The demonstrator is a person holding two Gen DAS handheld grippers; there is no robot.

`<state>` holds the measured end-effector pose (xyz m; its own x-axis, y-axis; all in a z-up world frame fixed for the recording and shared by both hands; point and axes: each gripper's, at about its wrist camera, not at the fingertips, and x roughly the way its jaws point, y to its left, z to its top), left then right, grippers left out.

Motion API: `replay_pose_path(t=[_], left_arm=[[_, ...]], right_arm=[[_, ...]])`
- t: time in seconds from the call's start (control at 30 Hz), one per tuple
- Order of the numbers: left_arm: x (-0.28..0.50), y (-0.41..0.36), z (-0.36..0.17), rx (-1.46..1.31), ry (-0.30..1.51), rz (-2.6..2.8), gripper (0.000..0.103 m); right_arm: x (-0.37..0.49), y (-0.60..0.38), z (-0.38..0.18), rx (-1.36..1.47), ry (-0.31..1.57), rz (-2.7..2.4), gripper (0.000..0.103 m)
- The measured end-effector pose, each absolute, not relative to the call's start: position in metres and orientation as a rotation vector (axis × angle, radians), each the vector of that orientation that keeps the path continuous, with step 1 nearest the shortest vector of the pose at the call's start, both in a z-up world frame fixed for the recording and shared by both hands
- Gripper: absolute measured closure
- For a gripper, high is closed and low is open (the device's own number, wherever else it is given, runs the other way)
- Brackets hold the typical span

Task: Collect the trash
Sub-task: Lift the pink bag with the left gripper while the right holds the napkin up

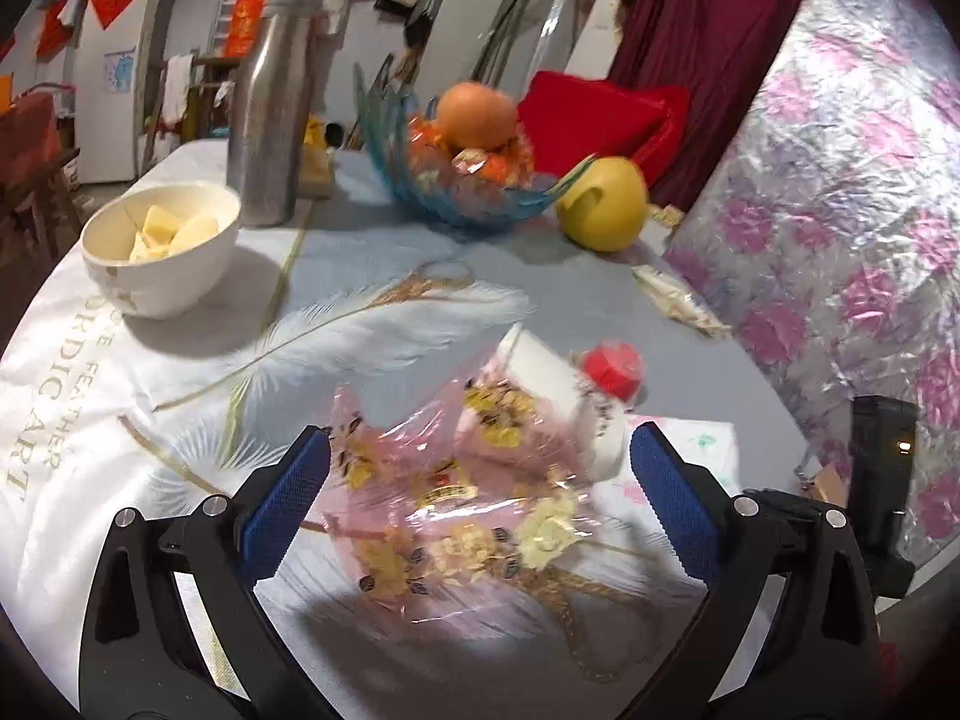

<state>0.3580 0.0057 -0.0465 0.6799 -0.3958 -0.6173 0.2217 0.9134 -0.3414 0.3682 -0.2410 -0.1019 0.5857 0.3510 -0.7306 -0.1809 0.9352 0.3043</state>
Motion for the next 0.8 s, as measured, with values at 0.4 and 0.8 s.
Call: replay_pose_path(t=[0.4, 0.8], left_arm=[[0.376, -0.018, -0.082, -0.158, 0.927, -0.359, 0.007], [0.369, -0.008, -0.07, -0.161, 0.858, -0.356, 0.046]], right_arm=[[0.368, -0.241, -0.102, 0.204, 0.893, 0.316, 0.079], [0.368, -0.241, -0.102, 0.208, 0.891, 0.324, 0.08]])
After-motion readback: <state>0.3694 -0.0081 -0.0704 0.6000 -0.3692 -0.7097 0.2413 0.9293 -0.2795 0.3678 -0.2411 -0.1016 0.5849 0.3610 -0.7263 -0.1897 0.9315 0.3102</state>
